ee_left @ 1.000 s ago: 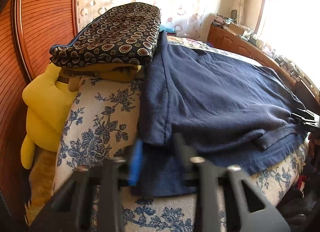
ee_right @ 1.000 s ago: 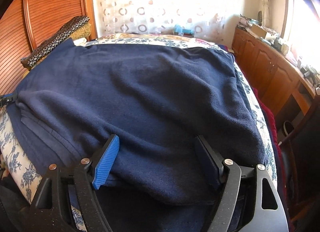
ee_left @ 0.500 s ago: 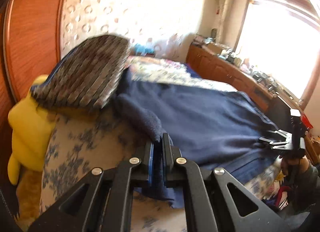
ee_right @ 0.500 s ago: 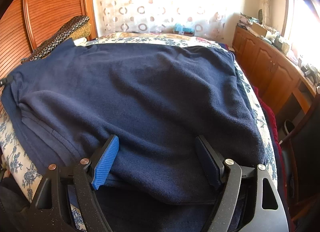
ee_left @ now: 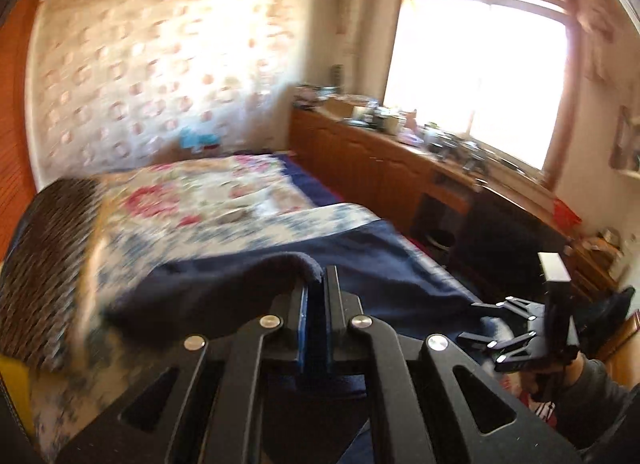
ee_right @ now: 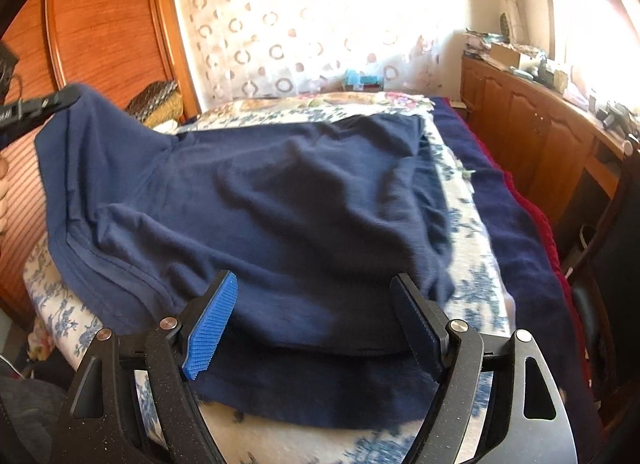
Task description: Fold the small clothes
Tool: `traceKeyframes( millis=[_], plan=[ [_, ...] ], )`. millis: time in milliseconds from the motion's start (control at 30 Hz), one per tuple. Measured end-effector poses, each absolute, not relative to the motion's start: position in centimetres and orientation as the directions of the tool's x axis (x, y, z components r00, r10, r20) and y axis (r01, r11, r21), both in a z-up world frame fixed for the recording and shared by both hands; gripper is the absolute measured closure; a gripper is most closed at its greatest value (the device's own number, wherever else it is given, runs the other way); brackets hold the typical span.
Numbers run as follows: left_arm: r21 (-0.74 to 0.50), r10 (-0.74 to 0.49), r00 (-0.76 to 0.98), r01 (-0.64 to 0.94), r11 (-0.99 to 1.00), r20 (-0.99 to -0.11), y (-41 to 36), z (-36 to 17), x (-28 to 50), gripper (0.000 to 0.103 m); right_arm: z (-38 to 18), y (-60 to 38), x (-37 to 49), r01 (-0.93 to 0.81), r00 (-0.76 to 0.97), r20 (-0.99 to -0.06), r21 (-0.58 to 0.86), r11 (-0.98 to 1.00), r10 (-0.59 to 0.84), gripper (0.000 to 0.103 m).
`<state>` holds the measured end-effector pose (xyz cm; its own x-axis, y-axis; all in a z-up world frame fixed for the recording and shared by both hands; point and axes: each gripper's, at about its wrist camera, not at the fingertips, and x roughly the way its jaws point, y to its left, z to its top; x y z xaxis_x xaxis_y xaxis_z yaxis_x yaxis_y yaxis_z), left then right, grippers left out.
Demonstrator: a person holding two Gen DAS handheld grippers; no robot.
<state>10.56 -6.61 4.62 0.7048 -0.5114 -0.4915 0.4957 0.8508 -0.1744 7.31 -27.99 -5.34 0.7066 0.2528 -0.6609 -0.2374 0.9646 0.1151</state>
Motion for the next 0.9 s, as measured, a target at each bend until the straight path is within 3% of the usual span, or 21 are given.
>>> traceKeyframes(
  millis=[300,400,567,900],
  plan=[
    [-0.142,-0.608,0.586,0.647,0.749,-0.535,-16.8,7.2,12.2,0.099,-4.0,-30.9,5.6,-0.215,0.741,-0.621,0.139,0.967,0.254,0.023],
    [-0.143,-0.619,0.545,0.674,0.725,-0.565,-17.9,6.6,11.8,0.088,-3.7,-31.6,5.3,-0.211,0.746,-0.614,0.147,0.966,0.256,0.023],
    [-0.103,-0.576,0.572,0.651,0.752,-0.584,-17.4,5.8,10.8,0.069,-3.7,-32.2,5.2,-0.202,0.747,-0.616,0.148,0.968,0.250,0.023],
    [-0.081,-0.464,0.655,0.526,0.846,-0.597,-11.0,2.9,9.8,0.064,-3.5,-30.4,6.4,-0.231,0.742,-0.618,0.127,0.965,0.260,0.023]
  ],
)
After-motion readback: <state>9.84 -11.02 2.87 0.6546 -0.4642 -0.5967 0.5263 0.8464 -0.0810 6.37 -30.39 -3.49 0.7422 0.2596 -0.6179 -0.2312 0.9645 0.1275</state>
